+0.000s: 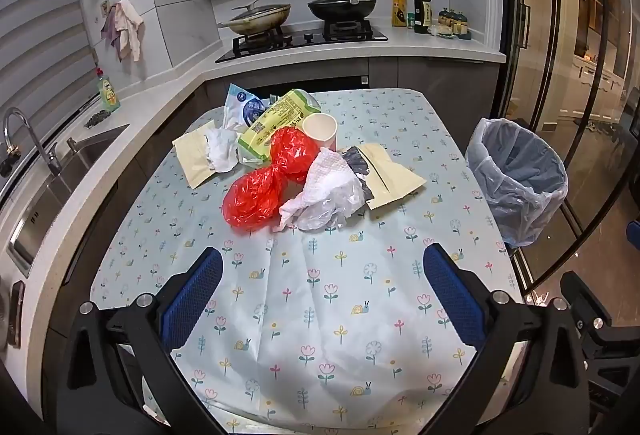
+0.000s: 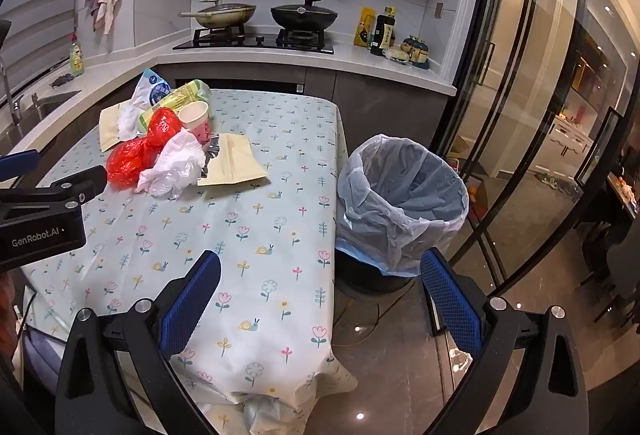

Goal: Collect trash

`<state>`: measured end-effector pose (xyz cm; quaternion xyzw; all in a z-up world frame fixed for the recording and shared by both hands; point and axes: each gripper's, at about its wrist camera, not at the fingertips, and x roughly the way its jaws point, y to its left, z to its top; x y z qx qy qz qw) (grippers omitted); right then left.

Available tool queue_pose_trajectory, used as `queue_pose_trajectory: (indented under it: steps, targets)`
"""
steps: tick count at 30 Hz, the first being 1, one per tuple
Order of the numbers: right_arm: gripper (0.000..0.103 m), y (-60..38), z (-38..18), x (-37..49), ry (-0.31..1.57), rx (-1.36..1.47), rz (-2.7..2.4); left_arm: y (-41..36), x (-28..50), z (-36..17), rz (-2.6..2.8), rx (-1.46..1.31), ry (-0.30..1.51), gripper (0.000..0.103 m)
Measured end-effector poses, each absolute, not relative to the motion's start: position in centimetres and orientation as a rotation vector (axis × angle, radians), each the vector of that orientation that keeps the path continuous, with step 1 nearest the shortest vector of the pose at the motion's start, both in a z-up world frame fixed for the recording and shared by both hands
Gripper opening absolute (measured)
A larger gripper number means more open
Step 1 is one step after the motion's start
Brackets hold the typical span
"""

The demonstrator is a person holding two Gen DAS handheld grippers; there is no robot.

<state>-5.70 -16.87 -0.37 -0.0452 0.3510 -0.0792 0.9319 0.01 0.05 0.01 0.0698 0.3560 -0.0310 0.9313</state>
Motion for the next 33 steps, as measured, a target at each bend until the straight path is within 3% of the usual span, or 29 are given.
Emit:
queue_pose_trajectory:
  steps: [33]
  targets:
    - [0.096,-16.41,-0.05,-5.89,0.708,-0.101,-0.157,0.57,-0.22,0.89,-0.049,0.143,0.713,0.096]
